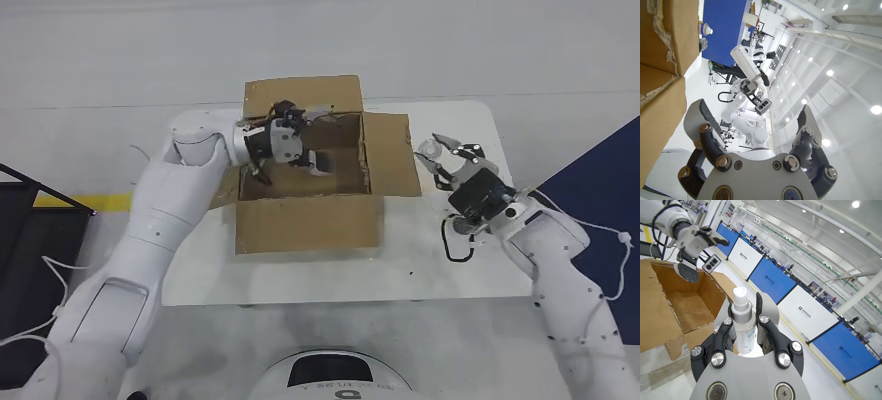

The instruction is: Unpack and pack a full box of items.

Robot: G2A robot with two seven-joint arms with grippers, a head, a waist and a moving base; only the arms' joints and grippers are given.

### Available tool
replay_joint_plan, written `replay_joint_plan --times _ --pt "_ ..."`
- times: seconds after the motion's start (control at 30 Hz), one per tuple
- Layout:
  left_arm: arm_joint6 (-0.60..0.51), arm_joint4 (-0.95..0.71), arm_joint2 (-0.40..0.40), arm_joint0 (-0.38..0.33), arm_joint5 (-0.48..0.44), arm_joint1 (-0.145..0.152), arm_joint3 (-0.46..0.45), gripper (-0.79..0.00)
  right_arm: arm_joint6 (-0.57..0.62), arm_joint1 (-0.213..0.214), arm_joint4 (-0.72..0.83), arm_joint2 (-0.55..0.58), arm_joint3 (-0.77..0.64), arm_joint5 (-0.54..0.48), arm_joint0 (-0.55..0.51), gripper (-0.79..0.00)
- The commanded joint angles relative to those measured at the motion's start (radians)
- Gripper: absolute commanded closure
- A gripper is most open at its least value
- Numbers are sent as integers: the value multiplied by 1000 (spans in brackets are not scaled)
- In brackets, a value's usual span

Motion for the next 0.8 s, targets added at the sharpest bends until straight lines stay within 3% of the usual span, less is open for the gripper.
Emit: replay_joint_plan --times 0.0,0.3,0.5,0.77 --pt "-6 -6 -38 33 -21 12 -31 -785 -8 1 42 26 50 -14 -3 0" --pt "-3 -26 -126 130 -63 42 -109 -785 55 -9 147 -24 253 -67 93 0" --pt "-3 -26 -126 132 -63 42 -110 -785 96 -22 186 -80 397 -62 164 0" --pt "-3 -26 -126 132 -63 42 -110 -785 49 -30 232 -105 517 -86 194 0"
